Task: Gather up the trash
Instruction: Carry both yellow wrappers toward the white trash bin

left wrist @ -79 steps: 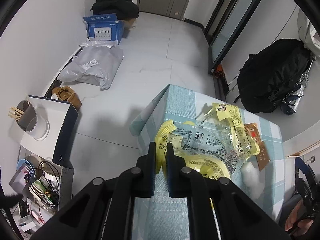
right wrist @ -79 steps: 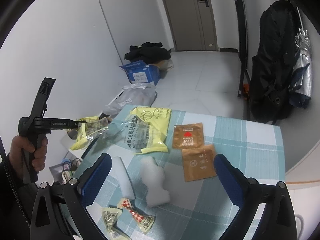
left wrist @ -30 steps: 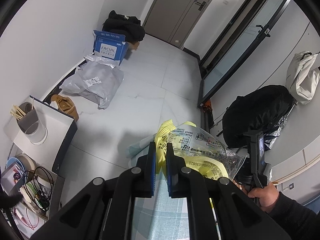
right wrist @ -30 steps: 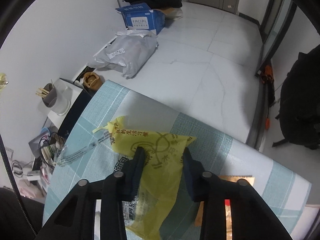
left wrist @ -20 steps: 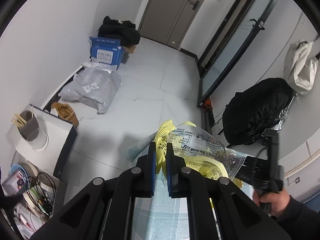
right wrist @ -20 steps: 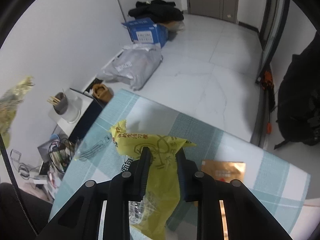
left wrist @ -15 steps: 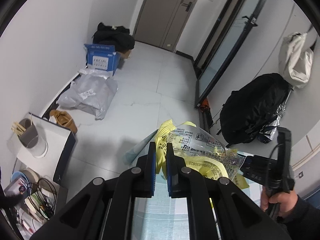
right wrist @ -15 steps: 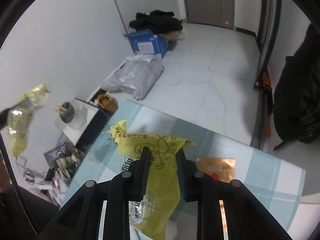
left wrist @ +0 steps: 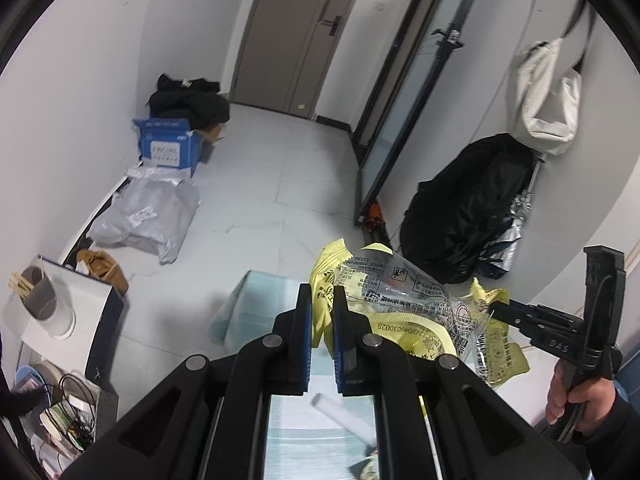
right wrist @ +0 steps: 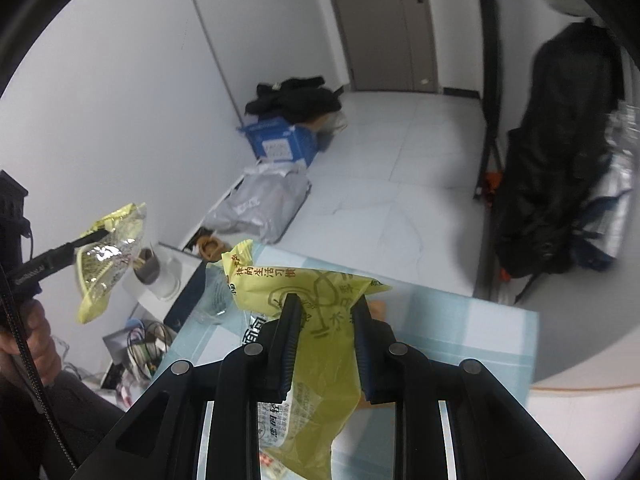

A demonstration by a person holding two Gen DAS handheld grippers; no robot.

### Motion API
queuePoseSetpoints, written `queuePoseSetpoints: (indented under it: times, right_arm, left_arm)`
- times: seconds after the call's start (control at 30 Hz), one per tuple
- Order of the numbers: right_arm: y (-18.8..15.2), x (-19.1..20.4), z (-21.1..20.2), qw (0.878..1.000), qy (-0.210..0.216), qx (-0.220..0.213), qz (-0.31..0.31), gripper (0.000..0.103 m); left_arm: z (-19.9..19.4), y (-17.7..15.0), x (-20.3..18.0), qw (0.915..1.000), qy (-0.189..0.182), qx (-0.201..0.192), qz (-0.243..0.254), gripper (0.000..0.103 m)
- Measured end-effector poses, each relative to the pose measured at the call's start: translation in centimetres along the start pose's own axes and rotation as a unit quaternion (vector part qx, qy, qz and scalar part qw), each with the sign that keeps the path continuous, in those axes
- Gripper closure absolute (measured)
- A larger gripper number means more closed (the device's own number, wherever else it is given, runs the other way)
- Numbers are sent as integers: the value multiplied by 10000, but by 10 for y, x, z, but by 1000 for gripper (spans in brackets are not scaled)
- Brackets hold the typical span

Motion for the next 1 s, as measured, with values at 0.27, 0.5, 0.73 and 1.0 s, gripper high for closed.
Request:
queuePoseSetpoints:
  times: [0.27,0.5,0.73,1.0]
  right_arm:
    - [14,-38,-81,9981,-178,-555,190,79]
    - [27,-78,-152,9933,-453,-1010,327,79]
    - [19,-143,-237,9812,-968,-1453,821,79]
    - [-9,-204,-323,9609,-1555,-1875,1316,79]
  left_arm:
    - [-12,2,-53,9988,-447,-204,-54,98]
    - [-28,14,-116,9956,-795,-419,254,98]
    - [-38,19,-188,9882,-1359,-496,494,98]
    - [-46,-4,-286,9729,-2079,-390,932,98]
Point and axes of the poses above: each gripper's, at about its wrist camera, not at the fingertips, and z roughly the way its jaws point, x to its left, y to its top, the point moved 7 cm from there along z, roughly the way its jaws point, and after that the axes turned 12 degrees about -x, right-handed, at the moved point
